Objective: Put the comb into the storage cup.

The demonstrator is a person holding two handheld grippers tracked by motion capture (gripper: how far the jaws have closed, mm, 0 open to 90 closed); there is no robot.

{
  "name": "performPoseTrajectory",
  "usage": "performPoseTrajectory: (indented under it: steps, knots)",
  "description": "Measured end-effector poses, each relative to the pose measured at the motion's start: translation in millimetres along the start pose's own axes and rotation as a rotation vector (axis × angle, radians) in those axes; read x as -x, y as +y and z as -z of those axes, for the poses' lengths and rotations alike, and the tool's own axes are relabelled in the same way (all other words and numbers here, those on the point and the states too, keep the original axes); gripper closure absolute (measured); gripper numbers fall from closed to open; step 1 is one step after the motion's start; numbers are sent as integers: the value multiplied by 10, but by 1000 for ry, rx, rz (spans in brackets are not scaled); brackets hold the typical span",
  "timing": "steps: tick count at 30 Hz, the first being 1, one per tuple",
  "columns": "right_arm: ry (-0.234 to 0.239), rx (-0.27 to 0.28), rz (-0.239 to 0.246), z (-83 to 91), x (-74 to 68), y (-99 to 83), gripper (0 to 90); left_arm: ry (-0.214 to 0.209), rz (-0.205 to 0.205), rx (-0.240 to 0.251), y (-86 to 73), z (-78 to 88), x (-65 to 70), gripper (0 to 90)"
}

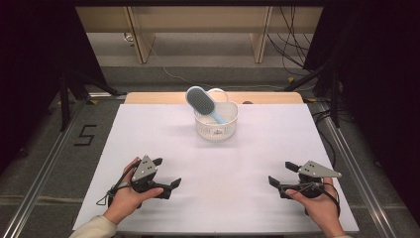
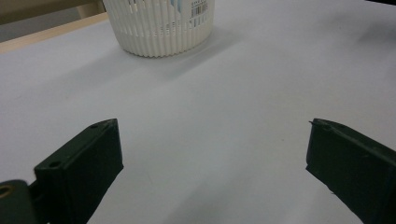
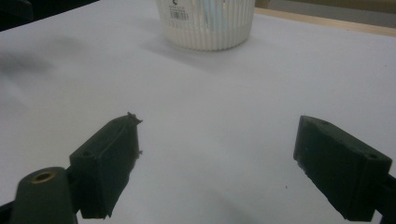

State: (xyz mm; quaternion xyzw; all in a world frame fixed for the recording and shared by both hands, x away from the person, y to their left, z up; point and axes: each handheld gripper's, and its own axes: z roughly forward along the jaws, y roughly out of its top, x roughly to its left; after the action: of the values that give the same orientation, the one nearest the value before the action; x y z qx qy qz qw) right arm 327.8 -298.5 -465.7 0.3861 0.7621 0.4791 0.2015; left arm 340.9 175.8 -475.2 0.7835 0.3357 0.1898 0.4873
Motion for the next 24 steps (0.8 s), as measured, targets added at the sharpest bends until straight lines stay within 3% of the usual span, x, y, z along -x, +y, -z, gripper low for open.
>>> performPoseTrajectory:
  steps: [24]
  knots:
    - [-9,6,-16,38,3,-87,151,-2,0,-2,-1,-8,1,30]
